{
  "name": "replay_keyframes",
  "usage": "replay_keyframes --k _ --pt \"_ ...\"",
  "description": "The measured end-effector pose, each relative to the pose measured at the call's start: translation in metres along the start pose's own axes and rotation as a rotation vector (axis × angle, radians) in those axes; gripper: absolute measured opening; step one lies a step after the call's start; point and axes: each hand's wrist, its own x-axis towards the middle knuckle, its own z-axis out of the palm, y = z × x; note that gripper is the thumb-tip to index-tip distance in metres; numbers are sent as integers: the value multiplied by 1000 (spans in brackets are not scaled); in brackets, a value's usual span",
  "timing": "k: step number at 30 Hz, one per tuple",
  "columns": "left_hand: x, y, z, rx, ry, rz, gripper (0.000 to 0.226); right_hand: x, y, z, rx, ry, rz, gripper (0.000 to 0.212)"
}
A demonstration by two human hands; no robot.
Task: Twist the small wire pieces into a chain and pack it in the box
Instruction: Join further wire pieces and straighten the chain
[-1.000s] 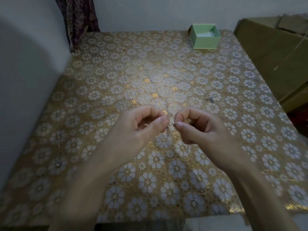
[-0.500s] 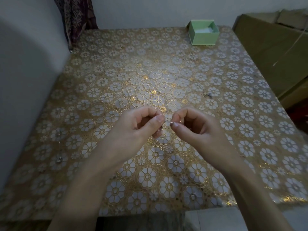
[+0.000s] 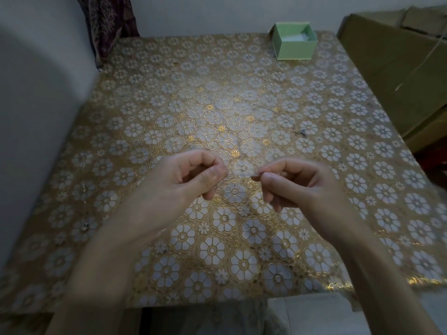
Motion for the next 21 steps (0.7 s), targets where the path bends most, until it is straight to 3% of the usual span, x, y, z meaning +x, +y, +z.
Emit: replay_keyframes --k 6,14,17,21 --pt "-1 1 -6 74 -3 9 18 -2 0 1 -29 30 32 6" --pt "1 -11 -27 280 76 -35 9 0 7 -9 27 226 60 25" --pt "0 -13 -32 345 57 -58 15 2 7 -13 -120 249 98 25" --pt "0 -18 -35 412 68 -66 12 3 12 -18 -451 131 180 13"
